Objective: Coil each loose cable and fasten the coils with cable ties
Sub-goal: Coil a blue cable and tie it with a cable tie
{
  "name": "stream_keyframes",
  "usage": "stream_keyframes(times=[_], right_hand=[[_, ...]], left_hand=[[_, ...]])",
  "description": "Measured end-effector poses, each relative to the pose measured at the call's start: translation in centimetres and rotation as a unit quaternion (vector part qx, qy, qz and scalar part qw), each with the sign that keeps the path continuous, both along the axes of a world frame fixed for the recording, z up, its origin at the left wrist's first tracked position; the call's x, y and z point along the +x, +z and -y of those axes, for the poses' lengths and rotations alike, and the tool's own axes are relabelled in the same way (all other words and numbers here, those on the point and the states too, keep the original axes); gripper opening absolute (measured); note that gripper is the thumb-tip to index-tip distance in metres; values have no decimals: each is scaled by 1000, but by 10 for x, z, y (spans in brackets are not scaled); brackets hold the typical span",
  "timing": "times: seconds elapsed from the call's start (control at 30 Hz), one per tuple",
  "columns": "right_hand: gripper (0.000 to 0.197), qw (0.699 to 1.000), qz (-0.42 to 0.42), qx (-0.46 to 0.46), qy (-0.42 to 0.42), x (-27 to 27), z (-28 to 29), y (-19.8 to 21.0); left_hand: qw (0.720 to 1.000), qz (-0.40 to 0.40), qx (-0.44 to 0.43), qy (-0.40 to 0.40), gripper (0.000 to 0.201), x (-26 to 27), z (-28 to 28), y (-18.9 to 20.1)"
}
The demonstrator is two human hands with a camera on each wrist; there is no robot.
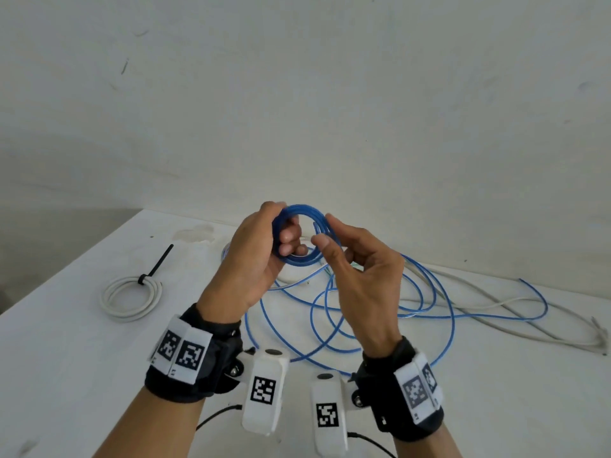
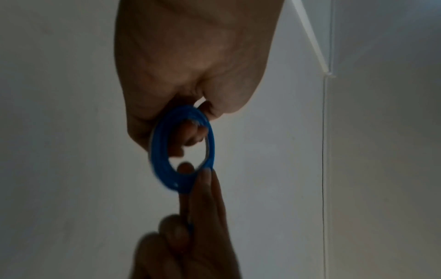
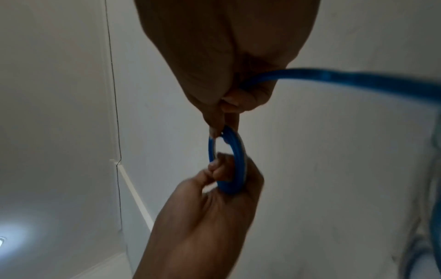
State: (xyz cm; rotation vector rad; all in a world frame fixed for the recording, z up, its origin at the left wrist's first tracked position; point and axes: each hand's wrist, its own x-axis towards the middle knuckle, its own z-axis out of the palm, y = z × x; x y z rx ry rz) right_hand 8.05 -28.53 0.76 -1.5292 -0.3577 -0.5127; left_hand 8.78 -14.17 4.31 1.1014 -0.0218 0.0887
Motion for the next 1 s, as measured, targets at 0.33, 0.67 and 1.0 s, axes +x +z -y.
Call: stream_keyframes(times=[0.33,0.67,1.0], right_hand=[[24,981,12,-179,70,3,22,5],[19,995,1,-79,57,0,11,5],[25,999,4,-39,37,-5,5,9]], left_hand=[[945,-12,314,-91,51,-4,-13,-4],[993,0,115,5,46,-2,-18,4],[998,-17,46,-45,46,-6,-8,10]])
